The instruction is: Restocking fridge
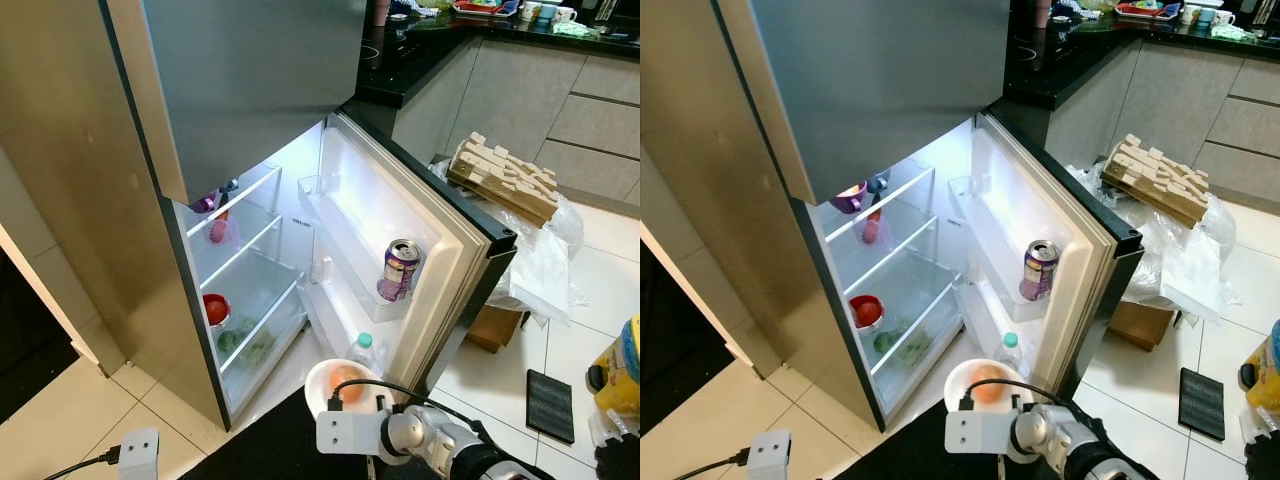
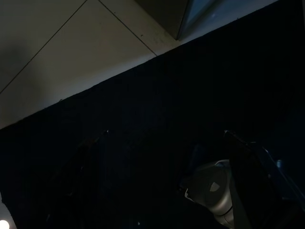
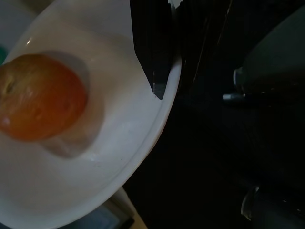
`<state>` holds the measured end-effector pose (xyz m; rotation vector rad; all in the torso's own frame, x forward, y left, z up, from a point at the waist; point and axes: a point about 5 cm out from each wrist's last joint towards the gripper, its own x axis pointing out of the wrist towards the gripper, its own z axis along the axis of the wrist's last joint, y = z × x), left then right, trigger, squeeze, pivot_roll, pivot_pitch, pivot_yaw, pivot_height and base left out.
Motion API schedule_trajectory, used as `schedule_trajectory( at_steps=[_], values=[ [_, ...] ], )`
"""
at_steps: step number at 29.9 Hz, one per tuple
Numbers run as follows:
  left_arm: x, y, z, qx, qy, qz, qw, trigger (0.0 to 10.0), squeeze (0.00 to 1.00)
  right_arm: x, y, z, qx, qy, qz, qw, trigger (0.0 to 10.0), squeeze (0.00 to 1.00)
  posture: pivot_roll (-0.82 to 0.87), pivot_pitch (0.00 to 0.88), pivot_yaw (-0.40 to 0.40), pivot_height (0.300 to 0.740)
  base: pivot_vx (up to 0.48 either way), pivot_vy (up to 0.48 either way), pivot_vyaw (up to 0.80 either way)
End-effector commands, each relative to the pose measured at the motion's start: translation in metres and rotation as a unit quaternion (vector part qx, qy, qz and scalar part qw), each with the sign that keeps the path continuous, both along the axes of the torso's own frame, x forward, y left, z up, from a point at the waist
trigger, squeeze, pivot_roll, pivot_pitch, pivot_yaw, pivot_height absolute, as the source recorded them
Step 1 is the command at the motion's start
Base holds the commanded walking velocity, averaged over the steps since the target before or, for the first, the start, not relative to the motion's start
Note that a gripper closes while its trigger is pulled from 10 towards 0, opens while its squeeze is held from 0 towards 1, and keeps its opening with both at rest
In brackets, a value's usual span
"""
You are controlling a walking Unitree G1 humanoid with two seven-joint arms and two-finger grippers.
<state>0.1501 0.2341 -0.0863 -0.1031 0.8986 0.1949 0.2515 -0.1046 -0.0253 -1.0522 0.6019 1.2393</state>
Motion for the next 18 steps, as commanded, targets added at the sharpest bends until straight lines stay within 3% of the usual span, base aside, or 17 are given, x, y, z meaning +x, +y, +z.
schedule_trajectory(
  at_steps=[1,9,12,18],
  values=[
    [-0.003,-0.005,-0.003,-0.003,0.009,-0.006,1.0,10.0,0.0,0.006,0.007,0.008,0.007,-0.015,0.023,1.0,10.0,0.0,0.05,0.0,-0.052,0.74,0.0,0.0,0.0],
    [-0.003,-0.008,-0.003,-0.006,0.01,-0.008,1.0,10.0,0.0,0.035,0.018,0.039,0.005,-0.061,0.052,0.997,10.0,0.0,0.05,0.0,-0.055,0.74,0.0,0.0,0.0],
    [-0.003,-0.008,-0.003,-0.007,0.01,-0.008,1.0,10.0,0.0,0.037,0.017,0.041,0.001,-0.064,0.051,0.997,10.0,0.0,0.05,0.0,-0.055,0.74,0.0,0.0,0.0],
    [-0.004,-0.009,-0.004,-0.008,0.011,-0.009,1.0,10.0,0.0,0.046,-0.007,0.047,-0.028,-0.071,0.021,0.997,10.0,0.0,0.05,0.0,-0.059,0.74,0.0,0.0,0.0]
  ],
)
